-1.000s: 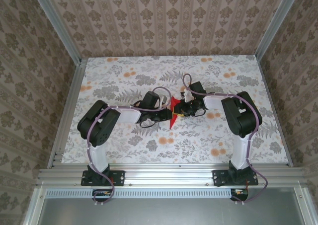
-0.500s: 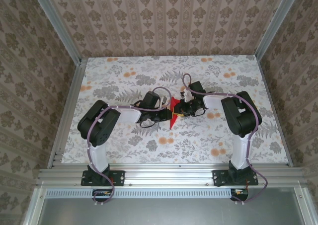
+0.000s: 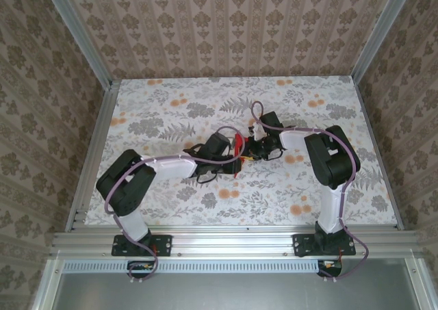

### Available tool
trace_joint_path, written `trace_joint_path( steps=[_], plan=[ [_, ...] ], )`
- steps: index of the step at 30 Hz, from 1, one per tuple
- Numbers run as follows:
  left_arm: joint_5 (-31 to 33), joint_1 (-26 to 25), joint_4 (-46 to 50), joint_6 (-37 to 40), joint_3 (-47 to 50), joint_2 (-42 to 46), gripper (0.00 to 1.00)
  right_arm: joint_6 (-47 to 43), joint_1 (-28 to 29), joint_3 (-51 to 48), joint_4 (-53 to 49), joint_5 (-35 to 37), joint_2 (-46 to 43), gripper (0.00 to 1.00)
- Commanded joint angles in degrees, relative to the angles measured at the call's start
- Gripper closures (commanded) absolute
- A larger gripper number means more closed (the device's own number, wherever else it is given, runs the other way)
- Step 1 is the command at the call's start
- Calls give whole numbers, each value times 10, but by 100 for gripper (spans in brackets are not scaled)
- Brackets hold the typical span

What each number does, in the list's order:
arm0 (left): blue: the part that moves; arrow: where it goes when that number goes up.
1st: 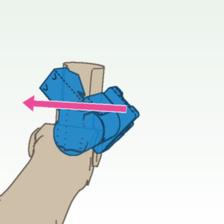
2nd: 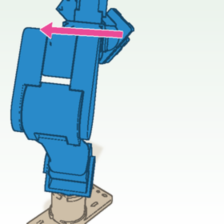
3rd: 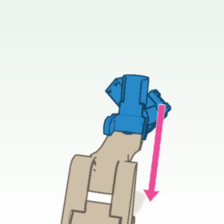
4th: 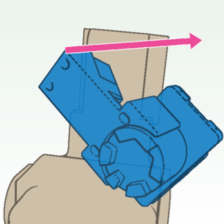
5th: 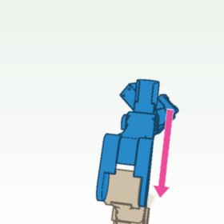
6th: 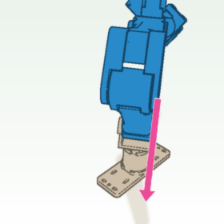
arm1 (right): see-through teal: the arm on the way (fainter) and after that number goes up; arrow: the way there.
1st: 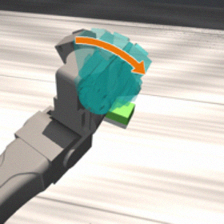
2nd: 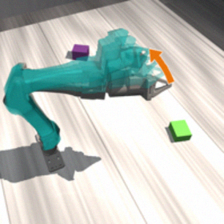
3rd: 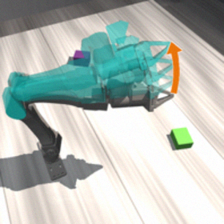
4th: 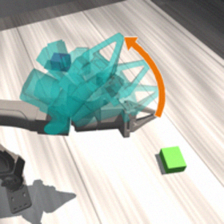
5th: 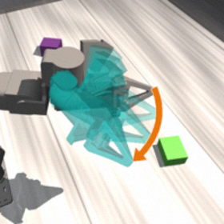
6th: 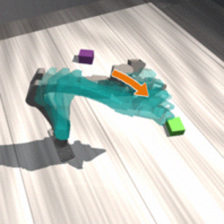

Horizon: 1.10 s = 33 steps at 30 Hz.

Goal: Fold a paper plane with a square sheet of paper (pick it up from the middle)
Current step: Fold the wing for the fifth time at the center of the table.

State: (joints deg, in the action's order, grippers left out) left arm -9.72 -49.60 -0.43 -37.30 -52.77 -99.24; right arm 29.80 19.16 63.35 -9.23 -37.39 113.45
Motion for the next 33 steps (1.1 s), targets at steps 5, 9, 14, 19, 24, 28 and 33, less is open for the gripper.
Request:
trace_joint_path(
  steps=[5,9,14,19,24,28,33],
  plan=[
    [177,-56,146,52,-72,-11,61,-5,-8,0,-28,80,33,77],
    [208,-74,166,62,-104,-34,61,-3,-8,1,-27,79,34,77],
    [239,-86,194,73,-139,-61,61,-4,-8,0,-29,78,34,77],
    [256,-91,207,74,-151,-78,63,-3,-9,0,-26,78,35,77],
    [271,-98,215,82,-166,-96,65,-3,-8,0,-24,75,37,77],
    [298,-108,228,88,-185,-112,68,-1,-8,1,-24,75,38,77],
    [345,-119,250,89,-202,-128,73,-1,-8,1,-24,74,39,77]
  ],
)
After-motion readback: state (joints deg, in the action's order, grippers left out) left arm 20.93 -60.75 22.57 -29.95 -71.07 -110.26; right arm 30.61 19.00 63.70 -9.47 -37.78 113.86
